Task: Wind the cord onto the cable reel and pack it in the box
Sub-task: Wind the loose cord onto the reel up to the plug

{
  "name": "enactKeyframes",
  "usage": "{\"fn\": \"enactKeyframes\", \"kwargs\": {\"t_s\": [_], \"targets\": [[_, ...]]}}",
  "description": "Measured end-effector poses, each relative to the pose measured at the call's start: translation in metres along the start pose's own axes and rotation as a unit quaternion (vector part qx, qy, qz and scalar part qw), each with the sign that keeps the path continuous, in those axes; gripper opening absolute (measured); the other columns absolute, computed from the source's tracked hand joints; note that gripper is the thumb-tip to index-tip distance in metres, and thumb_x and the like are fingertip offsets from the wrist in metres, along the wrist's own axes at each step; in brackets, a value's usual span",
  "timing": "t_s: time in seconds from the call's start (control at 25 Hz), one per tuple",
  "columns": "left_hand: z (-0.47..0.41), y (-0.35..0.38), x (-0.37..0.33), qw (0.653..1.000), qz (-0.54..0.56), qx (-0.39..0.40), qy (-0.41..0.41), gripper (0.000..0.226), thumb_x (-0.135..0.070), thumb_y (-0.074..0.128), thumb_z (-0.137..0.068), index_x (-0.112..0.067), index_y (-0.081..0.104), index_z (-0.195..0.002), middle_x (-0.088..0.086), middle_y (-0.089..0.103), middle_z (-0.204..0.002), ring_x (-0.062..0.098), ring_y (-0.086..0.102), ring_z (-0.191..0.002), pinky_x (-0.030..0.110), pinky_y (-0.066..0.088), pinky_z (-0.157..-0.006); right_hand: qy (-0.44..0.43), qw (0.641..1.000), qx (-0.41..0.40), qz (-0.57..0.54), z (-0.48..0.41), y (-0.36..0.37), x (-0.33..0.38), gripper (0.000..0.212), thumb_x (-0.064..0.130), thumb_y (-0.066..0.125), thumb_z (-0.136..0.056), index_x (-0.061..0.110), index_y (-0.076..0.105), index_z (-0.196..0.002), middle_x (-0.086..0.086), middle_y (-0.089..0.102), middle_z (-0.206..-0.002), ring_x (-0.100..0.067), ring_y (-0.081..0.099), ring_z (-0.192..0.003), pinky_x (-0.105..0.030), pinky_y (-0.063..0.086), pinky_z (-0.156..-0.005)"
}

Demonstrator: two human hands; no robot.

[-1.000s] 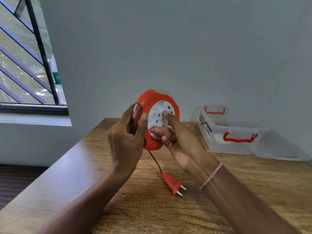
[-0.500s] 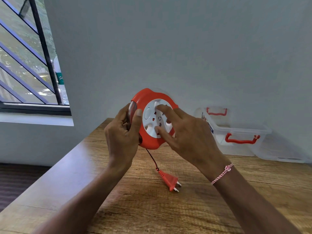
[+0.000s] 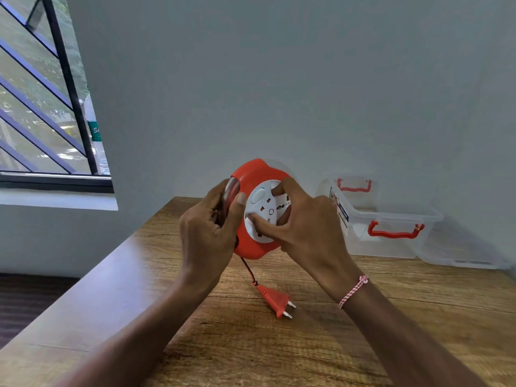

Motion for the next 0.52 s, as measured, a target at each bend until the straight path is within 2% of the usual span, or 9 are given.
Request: {"fn": "enactKeyframes", "kwargs": {"t_s": [0.08,0.12,0.24,0.36,0.44,0.52], "targets": [[0.002,0.000,-0.001,1.000,0.001,-0.002,-0.004,0.046,-0.064,0.049,-0.102,-0.033,0.065,-0.131,-0.016,0.066,-0.078,0.005,0.068,-0.081,0.030,0.057,-0.061,0.060,0.997,0.014,-0.050,0.002,0.002,-0.005,0.064,0.069,0.072,-0.079,0.025,0.059,-0.124,-0.004,0.077,-0.107,-0.017,0.074,-0.067,-0.026,0.064,-0.061],[0.002,0.000,-0.001,1.000,0.004,-0.001,-0.008,0.045,-0.067,0.048,-0.101,-0.037,0.062,-0.131,-0.012,0.068,-0.079,0.009,0.069,-0.081,0.035,0.060,-0.062,0.086,0.994,0.017,-0.073,0.002,0.003,-0.007,0.060,0.068,0.073,-0.079,0.026,0.058,-0.119,-0.004,0.077,-0.107,-0.012,0.073,-0.060,-0.023,0.062,-0.055],[0.003,0.001,-0.001,1.000,0.001,-0.004,-0.008,0.044,-0.069,0.047,-0.101,-0.039,0.060,-0.130,-0.004,0.072,-0.080,0.014,0.069,-0.077,0.047,0.063,-0.060,0.149,0.977,0.024,-0.151,0.003,0.007,-0.012,0.051,0.061,0.077,-0.080,0.027,0.054,-0.110,-0.004,0.075,-0.109,-0.003,0.067,-0.044,-0.013,0.049,-0.041],[0.003,0.000,0.000,1.000,0.002,-0.006,-0.013,0.045,-0.071,0.047,-0.100,-0.040,0.060,-0.131,0.000,0.074,-0.084,0.016,0.072,-0.074,0.049,0.064,-0.060,0.183,0.963,0.038,-0.197,0.004,0.011,-0.013,0.048,0.056,0.077,-0.083,0.025,0.053,-0.109,-0.004,0.074,-0.101,-0.006,0.067,-0.041,-0.012,0.046,-0.039],[0.003,0.000,0.000,1.000,0.001,-0.006,-0.014,0.044,-0.071,0.048,-0.100,-0.040,0.060,-0.130,0.004,0.076,-0.084,0.018,0.074,-0.072,0.050,0.064,-0.059,0.198,0.955,0.043,-0.219,0.005,0.012,-0.014,0.048,0.055,0.078,-0.083,0.023,0.054,-0.110,-0.005,0.076,-0.094,-0.009,0.068,-0.041,-0.015,0.049,-0.039],[0.002,0.000,0.000,1.000,-0.003,-0.007,-0.013,0.043,-0.070,0.048,-0.100,-0.041,0.060,-0.130,0.000,0.075,-0.083,0.016,0.074,-0.071,0.049,0.064,-0.060,0.211,0.947,0.045,-0.240,0.005,0.013,-0.016,0.049,0.054,0.079,-0.083,0.022,0.054,-0.111,-0.007,0.077,-0.091,-0.012,0.070,-0.043,-0.021,0.053,-0.041]]}}
Point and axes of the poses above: each hand's wrist, its own z-axis away from the middle knuckle, its own y-axis out of the palm, x = y × z, the point moved 7 cm from there along -z, towards the middle knuckle
